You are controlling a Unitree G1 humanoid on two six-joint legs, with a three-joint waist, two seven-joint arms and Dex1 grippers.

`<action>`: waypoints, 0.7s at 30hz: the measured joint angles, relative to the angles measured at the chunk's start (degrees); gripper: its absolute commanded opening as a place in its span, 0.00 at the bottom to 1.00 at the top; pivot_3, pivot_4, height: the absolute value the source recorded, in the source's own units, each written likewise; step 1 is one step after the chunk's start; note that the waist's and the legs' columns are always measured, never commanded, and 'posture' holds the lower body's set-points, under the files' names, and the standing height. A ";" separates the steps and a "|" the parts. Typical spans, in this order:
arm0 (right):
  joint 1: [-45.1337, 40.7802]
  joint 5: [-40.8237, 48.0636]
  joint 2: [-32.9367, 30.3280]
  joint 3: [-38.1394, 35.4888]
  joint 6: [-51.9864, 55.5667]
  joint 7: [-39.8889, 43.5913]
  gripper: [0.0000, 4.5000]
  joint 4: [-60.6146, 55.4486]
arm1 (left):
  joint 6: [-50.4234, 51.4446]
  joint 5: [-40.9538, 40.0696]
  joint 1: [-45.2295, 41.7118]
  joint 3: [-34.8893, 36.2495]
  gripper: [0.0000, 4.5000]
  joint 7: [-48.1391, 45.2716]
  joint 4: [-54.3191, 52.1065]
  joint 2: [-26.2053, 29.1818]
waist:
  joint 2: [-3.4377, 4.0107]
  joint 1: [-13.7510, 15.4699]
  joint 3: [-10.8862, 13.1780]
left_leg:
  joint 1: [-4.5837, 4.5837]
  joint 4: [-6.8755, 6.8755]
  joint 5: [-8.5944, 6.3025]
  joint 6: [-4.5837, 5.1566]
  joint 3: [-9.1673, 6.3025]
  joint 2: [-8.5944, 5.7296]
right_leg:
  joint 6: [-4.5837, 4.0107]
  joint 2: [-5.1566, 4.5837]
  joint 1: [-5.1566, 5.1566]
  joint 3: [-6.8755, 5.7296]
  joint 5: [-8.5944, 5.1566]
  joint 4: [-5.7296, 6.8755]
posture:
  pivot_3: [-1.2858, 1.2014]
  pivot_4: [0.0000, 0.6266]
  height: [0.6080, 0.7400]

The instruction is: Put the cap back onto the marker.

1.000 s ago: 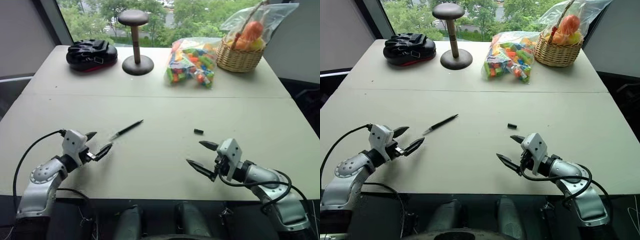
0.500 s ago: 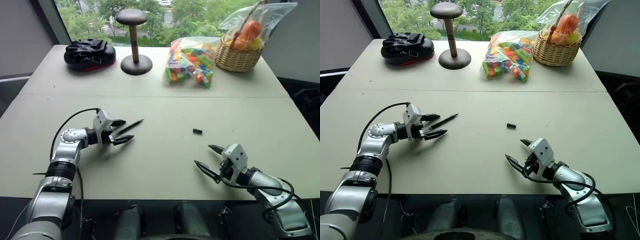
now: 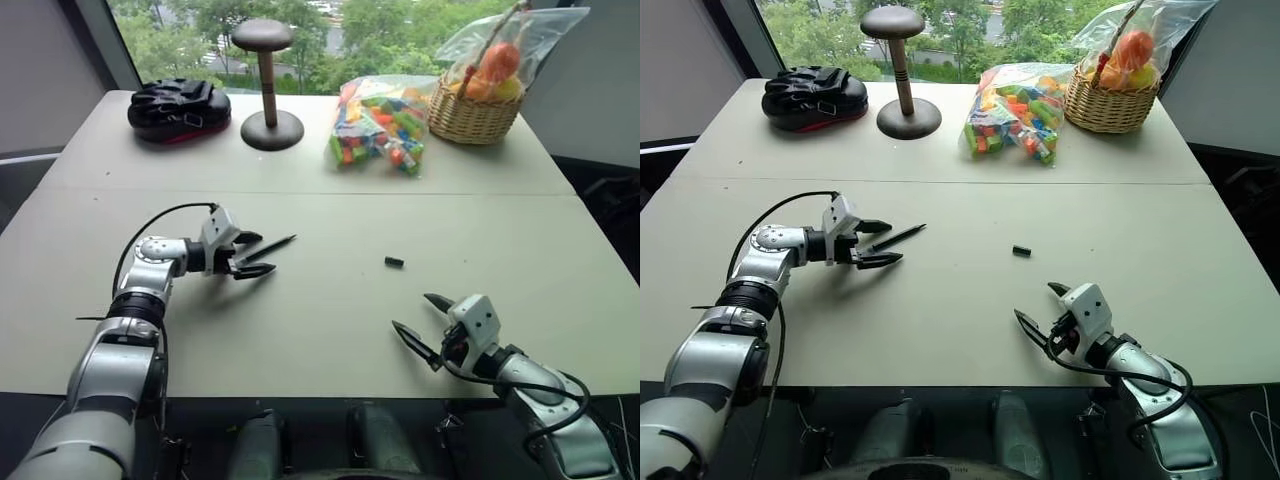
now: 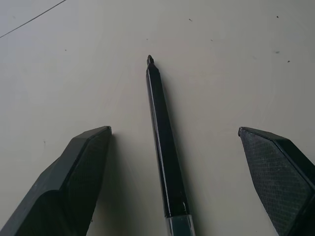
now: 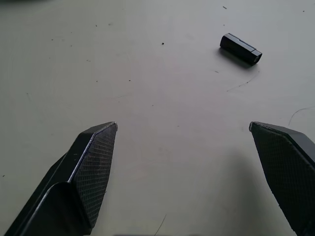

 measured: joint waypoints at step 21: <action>-0.81 -0.99 1.84 1.92 -0.33 -1.13 1.00 0.78 | 0.01 6.09 -7.06 -2.43 0.96 5.97 6.28 -5.24 | -0.04 0.02 0.01 | 0.04 0.09 0.00 0.01 -0.02 -0.10 | 0.02 0.04 0.05 0.00 0.01 0.08 | 0.52 0.24 1.00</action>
